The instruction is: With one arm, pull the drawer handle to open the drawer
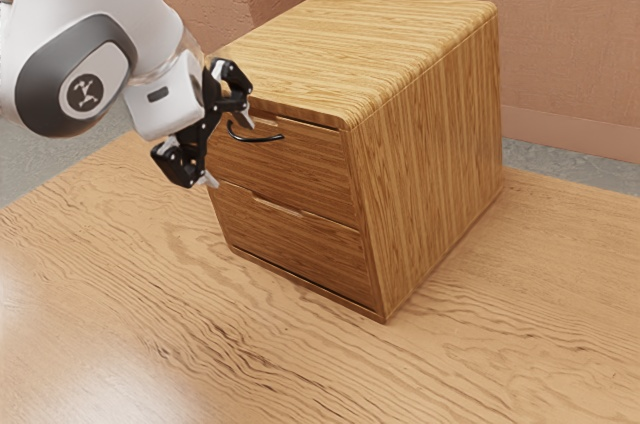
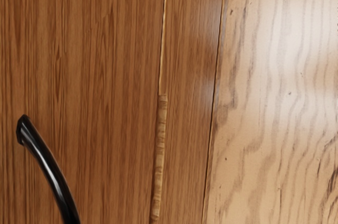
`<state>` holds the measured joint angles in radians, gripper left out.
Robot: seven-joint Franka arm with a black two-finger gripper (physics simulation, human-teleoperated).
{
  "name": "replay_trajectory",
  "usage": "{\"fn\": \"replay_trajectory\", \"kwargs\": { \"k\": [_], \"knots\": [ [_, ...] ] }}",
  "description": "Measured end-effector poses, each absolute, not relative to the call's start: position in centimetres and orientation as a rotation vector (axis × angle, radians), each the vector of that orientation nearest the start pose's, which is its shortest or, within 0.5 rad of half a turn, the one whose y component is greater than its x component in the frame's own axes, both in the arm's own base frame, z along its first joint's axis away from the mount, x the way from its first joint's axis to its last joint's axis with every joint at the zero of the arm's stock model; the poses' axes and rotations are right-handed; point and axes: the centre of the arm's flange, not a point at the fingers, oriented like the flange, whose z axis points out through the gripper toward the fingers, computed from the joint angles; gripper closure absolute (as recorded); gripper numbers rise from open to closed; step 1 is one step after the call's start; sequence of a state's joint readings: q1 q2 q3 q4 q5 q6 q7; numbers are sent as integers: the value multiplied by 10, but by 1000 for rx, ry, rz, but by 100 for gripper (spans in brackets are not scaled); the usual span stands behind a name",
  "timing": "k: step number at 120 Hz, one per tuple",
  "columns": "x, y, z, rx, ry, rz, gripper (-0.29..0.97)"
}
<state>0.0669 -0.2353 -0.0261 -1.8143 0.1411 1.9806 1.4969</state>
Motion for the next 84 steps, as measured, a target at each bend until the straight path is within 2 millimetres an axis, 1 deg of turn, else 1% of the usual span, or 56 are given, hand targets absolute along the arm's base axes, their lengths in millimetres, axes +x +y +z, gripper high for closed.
{"fn": "replay_trajectory", "kwargs": {
  "k": [50,67,84],
  "knots": [
    [515,36,672,-2013,1870,-248,2],
    [517,51,668,-2037,1852,-236,2],
    [520,53,662,-2042,1859,-226,1]
  ]
}}
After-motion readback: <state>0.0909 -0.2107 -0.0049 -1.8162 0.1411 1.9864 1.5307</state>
